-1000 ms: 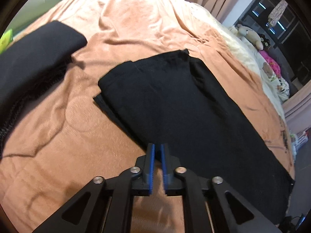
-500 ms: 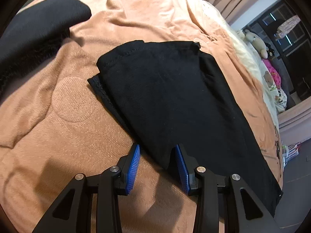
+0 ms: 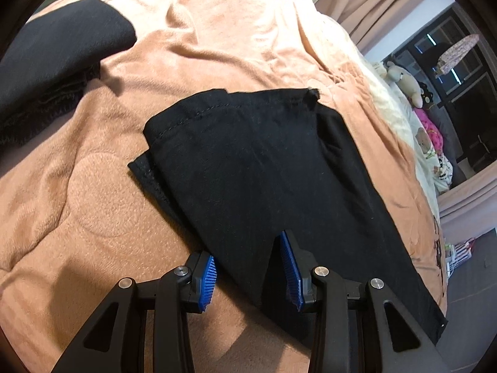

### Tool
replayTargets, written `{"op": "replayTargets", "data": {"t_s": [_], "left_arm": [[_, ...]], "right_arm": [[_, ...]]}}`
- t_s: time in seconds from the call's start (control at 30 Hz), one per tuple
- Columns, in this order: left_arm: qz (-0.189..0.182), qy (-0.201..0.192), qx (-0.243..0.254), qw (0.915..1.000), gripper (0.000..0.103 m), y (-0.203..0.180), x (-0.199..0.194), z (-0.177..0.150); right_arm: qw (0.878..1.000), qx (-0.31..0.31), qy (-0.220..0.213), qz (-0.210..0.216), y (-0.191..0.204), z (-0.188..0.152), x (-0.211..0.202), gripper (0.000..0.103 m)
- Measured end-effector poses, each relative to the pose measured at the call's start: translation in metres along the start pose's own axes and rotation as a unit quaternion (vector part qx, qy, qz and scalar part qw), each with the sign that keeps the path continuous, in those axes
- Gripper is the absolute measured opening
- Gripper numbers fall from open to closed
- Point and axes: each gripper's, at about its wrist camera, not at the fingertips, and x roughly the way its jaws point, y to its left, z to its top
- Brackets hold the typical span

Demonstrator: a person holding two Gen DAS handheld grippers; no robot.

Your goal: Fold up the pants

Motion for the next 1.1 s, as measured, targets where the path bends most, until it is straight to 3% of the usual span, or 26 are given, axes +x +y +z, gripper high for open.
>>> {"op": "replayTargets", "data": {"t_s": [0.03, 0.1, 0.17, 0.3, 0.37, 0.5, 0.63, 0.87, 1.0, 1.1], "left_arm": [[-0.007, -0.005, 0.000, 1.0000, 0.040, 0.000, -0.004, 0.000], [-0.024, -0.015, -0.002, 0.9996, 0.040, 0.000, -0.010, -0.001], [-0.026, 0.001, -0.016, 0.9995, 0.040, 0.006, -0.011, -0.005], [-0.038, 0.023, -0.031, 0.9985, 0.040, 0.011, -0.007, -0.010], [-0.045, 0.031, -0.037, 0.9978, 0.040, 0.013, -0.007, -0.011], [-0.057, 0.040, -0.067, 0.9953, 0.042, 0.017, -0.003, -0.010], [-0.065, 0.030, -0.084, 0.9939, 0.042, 0.018, 0.003, -0.006], [-0.058, 0.009, -0.087, 0.9945, 0.042, 0.011, 0.006, 0.002], [-0.061, -0.013, -0.070, 0.9956, 0.035, 0.002, -0.003, 0.001], [-0.057, 0.001, -0.071, 0.9958, 0.035, 0.003, 0.001, -0.001]], "right_arm": [[1.000, 0.005, -0.006, 0.007, -0.001, 0.001, -0.002, 0.048], [0.999, 0.008, -0.025, 0.026, 0.003, -0.005, -0.011, 0.044], [0.999, 0.009, -0.031, 0.031, 0.002, -0.010, -0.011, 0.043], [0.999, 0.036, -0.002, 0.023, -0.015, -0.028, -0.014, 0.044], [0.998, 0.062, 0.002, 0.030, -0.024, -0.035, -0.020, 0.053], [0.995, 0.090, -0.012, 0.051, -0.041, -0.039, -0.027, 0.054], [0.993, 0.102, -0.028, 0.049, -0.050, -0.043, -0.030, 0.054], [0.993, 0.097, -0.044, 0.041, -0.030, -0.037, -0.014, 0.054], [0.988, 0.102, -0.060, 0.102, -0.027, -0.037, -0.023, 0.054], [0.987, 0.112, -0.062, 0.093, -0.031, -0.047, -0.025, 0.054]]}}
